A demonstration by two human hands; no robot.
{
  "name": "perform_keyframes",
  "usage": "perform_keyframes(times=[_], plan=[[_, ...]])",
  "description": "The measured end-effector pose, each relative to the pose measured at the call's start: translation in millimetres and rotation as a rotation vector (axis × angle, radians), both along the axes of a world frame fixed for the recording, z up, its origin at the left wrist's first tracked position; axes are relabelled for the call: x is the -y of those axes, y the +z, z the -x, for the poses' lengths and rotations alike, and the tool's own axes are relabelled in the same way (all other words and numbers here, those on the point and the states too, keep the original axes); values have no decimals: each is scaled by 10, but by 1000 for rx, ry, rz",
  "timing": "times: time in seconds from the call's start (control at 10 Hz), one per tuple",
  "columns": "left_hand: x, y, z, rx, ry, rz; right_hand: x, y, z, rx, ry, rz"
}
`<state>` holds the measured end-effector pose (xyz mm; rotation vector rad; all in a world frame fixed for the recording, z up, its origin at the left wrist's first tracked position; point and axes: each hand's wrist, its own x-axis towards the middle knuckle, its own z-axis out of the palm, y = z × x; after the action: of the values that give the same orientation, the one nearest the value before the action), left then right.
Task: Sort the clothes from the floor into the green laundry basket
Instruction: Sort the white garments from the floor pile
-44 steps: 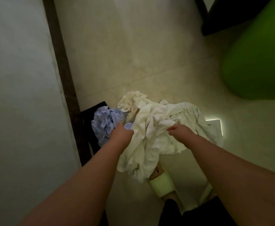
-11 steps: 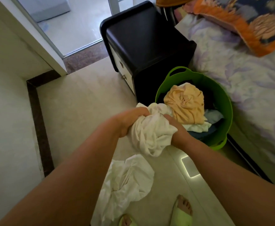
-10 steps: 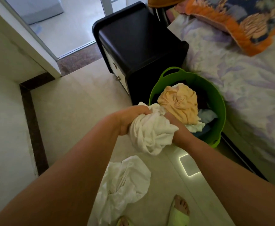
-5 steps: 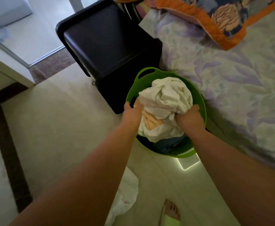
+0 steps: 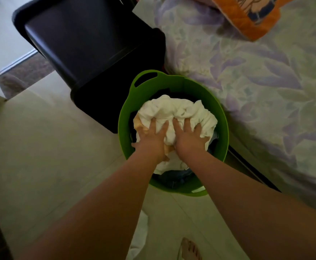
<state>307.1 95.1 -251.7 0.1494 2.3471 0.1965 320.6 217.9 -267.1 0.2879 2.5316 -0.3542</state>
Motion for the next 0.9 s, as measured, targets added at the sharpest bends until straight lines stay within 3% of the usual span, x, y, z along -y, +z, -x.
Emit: perform_keyframes(times=[0.3, 0.5, 0.8, 0.9], plan=[[-101, -836, 383, 83, -32, -23, -257, -793, 466, 111, -89, 144], [-53, -1284, 579, -13, -51, -75, -275, -1186, 636, 69, -81, 89], [-87, -1152, 536, 24, -80, -67, -313, -1107, 530, -5, -68, 97], [-35, -904, 517, 69, -110, -118, -179, -834, 446, 9, -107, -76]])
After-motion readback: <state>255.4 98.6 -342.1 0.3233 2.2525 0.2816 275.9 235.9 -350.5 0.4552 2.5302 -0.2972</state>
